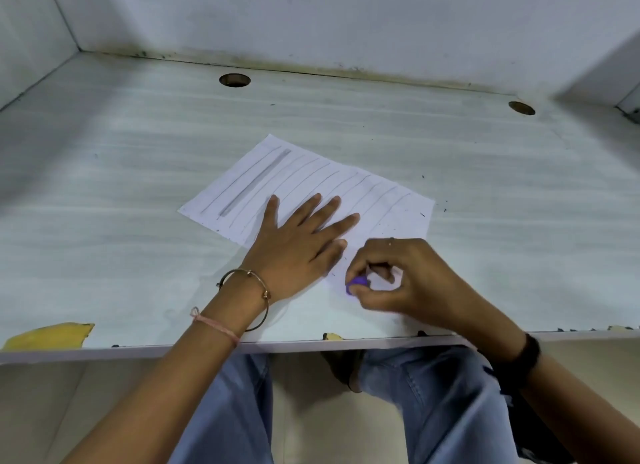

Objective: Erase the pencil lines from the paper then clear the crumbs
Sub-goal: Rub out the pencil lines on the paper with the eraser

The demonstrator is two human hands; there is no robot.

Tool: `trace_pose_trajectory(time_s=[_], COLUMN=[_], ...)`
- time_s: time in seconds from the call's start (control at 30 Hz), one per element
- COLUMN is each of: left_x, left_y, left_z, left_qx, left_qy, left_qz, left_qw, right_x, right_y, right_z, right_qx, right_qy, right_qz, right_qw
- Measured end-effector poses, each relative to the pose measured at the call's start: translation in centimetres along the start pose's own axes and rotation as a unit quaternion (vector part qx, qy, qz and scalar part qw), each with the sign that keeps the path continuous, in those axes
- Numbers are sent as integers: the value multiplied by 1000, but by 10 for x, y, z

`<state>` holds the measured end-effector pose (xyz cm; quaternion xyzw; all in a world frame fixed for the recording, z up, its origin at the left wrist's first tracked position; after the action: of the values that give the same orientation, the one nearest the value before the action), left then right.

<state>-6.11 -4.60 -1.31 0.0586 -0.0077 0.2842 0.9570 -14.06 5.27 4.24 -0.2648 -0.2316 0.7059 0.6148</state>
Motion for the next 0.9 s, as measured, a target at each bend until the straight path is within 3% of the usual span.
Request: trace_pose_trajectory(time_s=[0.13, 0.33, 0.5, 0.63, 0.8, 0.9], left_x=[1, 0, 1, 6, -6, -24], left_y=[1, 0, 0, 2, 11, 22], left_z=[-1, -1, 1, 6, 25, 26], left_qx=[7, -4, 24, 57, 39, 56], left_qy=[-2, -5, 16, 51, 184, 168], left_qz=[1, 3, 7, -4, -19, -21], left_qw=[1000, 1000, 1000, 997, 982, 984], right_x=[-12, -2, -9, 2, 10, 10], right_y=[26, 10, 52, 57, 50, 54], right_z=[30, 9, 43, 40, 39, 38], right_qx=[29, -16, -38, -87, -78, -100], right_qy=[117, -3, 171, 165, 157, 160], right_qz=[-32, -4, -103, -127, -109, -123], right_qw=[992, 1000, 979, 974, 978, 974])
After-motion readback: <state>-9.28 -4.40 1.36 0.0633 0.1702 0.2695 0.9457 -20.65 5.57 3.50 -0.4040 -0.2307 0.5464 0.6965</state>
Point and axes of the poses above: each hand's wrist, its own x-axis away from the middle knuckle, its own z-axis out of the back of the hand, y = z × x, the point moved 7 cm from there along -x, towards the middle knuckle, and after that the axes turned 5 degrees about -x, right-handed, at the moved point
